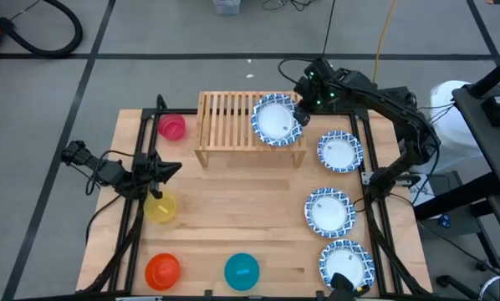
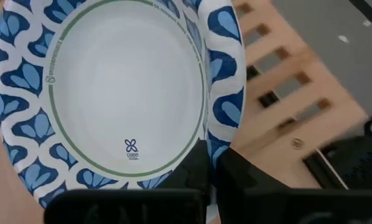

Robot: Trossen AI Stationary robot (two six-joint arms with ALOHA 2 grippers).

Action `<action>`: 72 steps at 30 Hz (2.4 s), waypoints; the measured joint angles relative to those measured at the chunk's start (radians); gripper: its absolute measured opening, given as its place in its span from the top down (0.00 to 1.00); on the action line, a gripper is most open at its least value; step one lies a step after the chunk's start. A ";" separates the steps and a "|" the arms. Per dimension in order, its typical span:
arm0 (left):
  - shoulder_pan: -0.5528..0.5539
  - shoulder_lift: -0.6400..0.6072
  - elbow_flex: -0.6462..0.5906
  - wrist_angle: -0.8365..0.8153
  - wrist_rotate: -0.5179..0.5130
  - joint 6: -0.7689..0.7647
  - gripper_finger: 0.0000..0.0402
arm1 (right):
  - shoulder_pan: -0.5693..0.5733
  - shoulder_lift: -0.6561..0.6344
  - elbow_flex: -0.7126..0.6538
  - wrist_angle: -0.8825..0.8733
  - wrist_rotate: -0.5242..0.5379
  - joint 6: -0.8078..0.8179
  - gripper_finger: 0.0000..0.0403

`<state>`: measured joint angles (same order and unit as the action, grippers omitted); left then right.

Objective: Place and stack bowls onto a shelf
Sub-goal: Put the white bowl on the shelf, then stack the white bowl on top of the white bowl on the shelf

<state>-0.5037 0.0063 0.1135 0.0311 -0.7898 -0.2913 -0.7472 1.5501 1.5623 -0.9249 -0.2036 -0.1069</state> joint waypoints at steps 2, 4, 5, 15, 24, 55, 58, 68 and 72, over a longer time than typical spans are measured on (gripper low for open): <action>0.000 0.000 0.000 0.000 0.000 0.000 0.94 | -0.009 0.000 0.000 0.000 0.020 0.019 0.98; 0.000 0.000 0.000 0.000 0.000 0.000 0.94 | -0.018 0.000 0.000 0.000 0.018 0.022 0.97; 0.000 0.000 0.000 0.000 0.000 0.000 0.94 | -0.019 0.000 0.000 0.000 0.019 0.020 0.96; 0.000 0.000 0.000 0.000 0.000 0.000 0.94 | -0.017 0.000 0.000 0.039 0.018 0.016 0.87; 0.000 0.000 0.000 0.000 0.001 0.000 0.94 | -0.017 0.000 0.000 0.054 0.020 0.013 0.78; 0.000 0.000 0.000 0.000 0.002 0.059 0.94 | 0.140 -0.275 -0.001 -0.136 0.042 -0.299 0.75; 0.000 0.000 0.000 0.000 0.002 0.061 0.94 | 0.172 -0.322 -0.001 -0.246 0.133 -0.242 0.75; 0.000 0.000 0.000 0.000 0.002 0.061 0.94 | 0.213 -0.351 -0.001 -0.598 0.202 0.127 0.76; 0.000 0.000 0.000 0.000 0.002 0.060 0.94 | 0.213 -0.341 -0.013 -0.641 0.202 0.201 0.78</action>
<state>-0.5035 0.0063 0.1139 0.0311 -0.7882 -0.2310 -0.5346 1.2091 1.5491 -1.5655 -0.0014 0.0936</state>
